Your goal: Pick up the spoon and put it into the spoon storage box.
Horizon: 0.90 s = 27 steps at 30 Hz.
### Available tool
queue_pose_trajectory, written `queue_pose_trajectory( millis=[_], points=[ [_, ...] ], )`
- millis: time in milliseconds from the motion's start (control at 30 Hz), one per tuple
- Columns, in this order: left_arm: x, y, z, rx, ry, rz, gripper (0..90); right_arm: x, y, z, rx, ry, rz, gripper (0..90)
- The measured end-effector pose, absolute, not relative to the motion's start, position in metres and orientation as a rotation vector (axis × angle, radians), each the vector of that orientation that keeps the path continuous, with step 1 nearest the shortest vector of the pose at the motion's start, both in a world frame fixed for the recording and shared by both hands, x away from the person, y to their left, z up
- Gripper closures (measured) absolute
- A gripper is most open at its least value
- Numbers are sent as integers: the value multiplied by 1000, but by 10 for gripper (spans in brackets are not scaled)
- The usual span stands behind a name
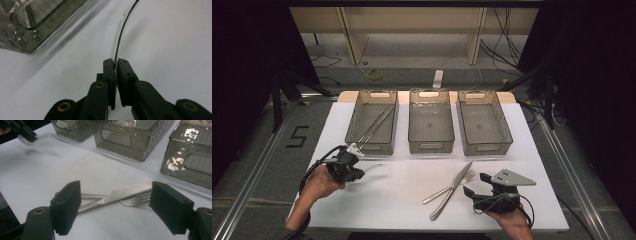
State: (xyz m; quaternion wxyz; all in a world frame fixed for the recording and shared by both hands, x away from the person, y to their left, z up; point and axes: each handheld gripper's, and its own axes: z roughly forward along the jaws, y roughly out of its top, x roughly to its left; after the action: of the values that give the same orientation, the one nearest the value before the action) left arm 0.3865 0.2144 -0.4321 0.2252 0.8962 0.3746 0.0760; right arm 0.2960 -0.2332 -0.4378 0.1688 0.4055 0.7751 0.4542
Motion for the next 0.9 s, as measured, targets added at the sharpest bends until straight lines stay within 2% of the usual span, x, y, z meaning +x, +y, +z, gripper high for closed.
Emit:
queue_pose_trajectory(
  millis=[433,900],
  points=[
    [388,216,-415,2242,1053,169,850,296,-233,-438,1156,2202,1293,259],
    [403,191,-399,2157,991,163,850,297,-235,-439,1170,2194,1294,258]
  ],
)
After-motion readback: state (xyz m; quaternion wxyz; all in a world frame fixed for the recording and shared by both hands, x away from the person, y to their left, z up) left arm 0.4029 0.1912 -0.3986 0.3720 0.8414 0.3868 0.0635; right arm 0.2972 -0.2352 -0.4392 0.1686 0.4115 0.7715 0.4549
